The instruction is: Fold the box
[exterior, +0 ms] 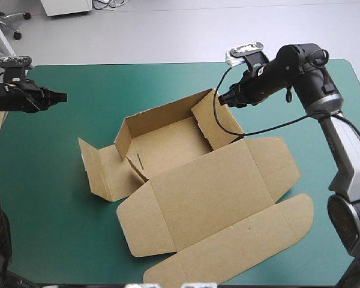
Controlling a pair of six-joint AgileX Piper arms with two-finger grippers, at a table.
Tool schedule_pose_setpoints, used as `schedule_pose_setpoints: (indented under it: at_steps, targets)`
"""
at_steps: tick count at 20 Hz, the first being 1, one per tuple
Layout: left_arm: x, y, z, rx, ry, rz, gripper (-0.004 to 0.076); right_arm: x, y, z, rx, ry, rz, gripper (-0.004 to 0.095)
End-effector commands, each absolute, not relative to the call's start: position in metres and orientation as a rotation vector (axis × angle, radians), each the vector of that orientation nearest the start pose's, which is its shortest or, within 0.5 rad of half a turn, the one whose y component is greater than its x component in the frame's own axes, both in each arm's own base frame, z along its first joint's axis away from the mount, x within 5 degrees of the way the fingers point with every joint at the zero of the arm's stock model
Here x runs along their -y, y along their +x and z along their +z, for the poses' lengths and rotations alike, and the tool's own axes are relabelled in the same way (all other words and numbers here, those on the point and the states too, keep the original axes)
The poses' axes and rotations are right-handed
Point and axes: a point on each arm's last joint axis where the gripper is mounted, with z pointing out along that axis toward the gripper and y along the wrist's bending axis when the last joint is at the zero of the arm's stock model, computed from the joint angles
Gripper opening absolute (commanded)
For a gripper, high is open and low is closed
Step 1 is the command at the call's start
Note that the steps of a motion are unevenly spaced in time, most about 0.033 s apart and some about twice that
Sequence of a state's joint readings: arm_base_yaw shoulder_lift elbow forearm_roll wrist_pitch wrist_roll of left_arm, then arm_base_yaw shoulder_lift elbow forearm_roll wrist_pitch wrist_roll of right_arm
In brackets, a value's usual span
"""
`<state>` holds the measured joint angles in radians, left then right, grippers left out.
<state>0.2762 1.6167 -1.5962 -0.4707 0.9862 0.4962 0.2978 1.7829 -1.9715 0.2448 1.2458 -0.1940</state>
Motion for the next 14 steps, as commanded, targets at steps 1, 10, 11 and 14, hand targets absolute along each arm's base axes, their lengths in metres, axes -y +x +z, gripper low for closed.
schedule_pose_setpoints:
  at_steps: [1,10,11,14]
  targets:
    - [-0.061,0.343,0.405,-2.249,0.092,-0.224,-0.0015,-0.128,0.349,0.428,-2.409,-0.573,0.367,0.0396]
    - [-0.061,0.343,0.405,-2.249,0.101,-0.223,-0.0014,-0.133,0.380,0.360,-2.623,-0.536,0.322,0.0423]
    - [-0.061,0.343,0.405,-2.248,0.101,-0.224,-0.0014,-0.134,0.382,0.356,-2.633,-0.536,0.328,0.0423]
    - [-0.061,0.343,0.405,-2.250,0.101,-0.225,-0.0015,-0.136,0.390,0.343,-2.667,-0.538,0.329,0.0423]
